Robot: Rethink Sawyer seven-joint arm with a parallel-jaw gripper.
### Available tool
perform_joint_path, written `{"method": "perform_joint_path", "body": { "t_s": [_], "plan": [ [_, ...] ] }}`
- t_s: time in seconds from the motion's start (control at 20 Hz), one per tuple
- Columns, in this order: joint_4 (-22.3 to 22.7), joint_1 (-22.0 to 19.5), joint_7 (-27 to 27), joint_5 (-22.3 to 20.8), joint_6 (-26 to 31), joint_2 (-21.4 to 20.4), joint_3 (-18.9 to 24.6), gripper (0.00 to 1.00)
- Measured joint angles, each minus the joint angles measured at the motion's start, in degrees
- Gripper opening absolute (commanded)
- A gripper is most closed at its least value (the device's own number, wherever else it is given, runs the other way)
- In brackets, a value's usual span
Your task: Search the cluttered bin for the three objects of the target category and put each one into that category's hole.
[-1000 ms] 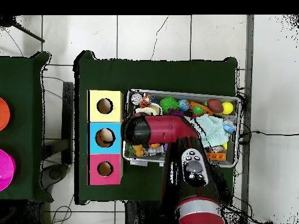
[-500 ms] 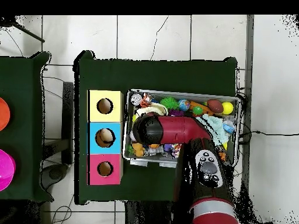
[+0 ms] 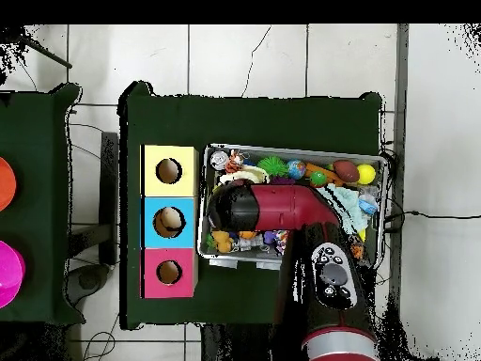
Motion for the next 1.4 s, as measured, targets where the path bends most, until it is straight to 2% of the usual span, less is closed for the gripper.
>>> {"method": "perform_joint_path", "body": {
  "t_s": [0.25,0.3,1.4],
  "plan": [
    [-1.0,0.7,0.0,0.0,3.6,-0.3,0.0,0.00],
    [-1.4,0.9,0.0,0.0,4.4,-0.3,0.0,1.00],
    [-2.7,0.7,0.0,0.0,5.3,-0.5,0.4,1.00]
  ]
}}
